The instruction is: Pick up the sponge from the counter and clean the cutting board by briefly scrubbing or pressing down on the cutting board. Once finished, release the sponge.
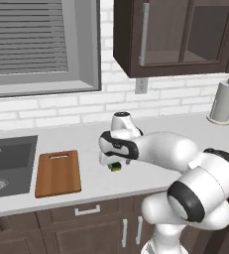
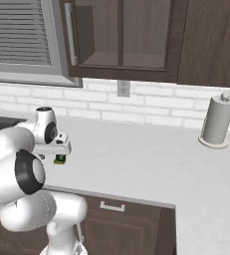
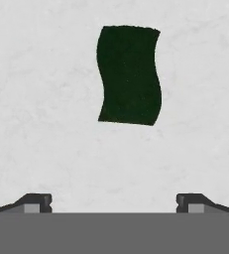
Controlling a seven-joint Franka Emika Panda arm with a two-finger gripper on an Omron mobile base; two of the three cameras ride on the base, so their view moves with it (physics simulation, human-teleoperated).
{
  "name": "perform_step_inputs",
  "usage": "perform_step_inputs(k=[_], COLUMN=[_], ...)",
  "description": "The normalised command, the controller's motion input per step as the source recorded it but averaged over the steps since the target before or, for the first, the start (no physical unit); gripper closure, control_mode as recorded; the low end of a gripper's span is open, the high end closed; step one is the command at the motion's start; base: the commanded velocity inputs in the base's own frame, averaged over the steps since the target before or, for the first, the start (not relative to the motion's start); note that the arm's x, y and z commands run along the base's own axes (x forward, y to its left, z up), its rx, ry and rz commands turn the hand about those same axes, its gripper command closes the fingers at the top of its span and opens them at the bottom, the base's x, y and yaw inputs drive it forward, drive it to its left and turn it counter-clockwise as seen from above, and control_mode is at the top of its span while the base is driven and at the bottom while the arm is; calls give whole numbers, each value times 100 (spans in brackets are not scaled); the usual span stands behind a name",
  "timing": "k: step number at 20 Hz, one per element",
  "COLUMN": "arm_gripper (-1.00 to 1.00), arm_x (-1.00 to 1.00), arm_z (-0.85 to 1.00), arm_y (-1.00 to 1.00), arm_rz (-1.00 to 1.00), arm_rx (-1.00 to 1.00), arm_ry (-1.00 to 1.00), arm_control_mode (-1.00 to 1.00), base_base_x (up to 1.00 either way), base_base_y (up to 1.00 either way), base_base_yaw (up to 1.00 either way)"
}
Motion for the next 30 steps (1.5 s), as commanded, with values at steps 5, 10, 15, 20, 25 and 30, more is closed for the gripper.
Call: perform_step_inputs(k=[5, 10, 15, 20, 25, 30], arm_gripper=[-100, -100, -100, -100, -100, 100], arm_x=[36, 49, 42, 30, 30, 2], arm_z=[-15, -11, -16, -29, -34, -33], arm_y=[0, 0, 5, 1, 12, 21], arm_rz=[0, 0, 0, 0, 0, 0], arm_rx=[0, 0, 0, 0, 0, -2], arm_ry=[7, 8, 6, 5, 4, 0], arm_control_mode=[-100, -100, -100, -100, -100, -100], base_base_x=[0, 0, 0, 0, 0, 0], base_base_y=[0, 0, 0, 0, 0, 0], base_base_yaw=[0, 0, 0, 0, 0, 0])
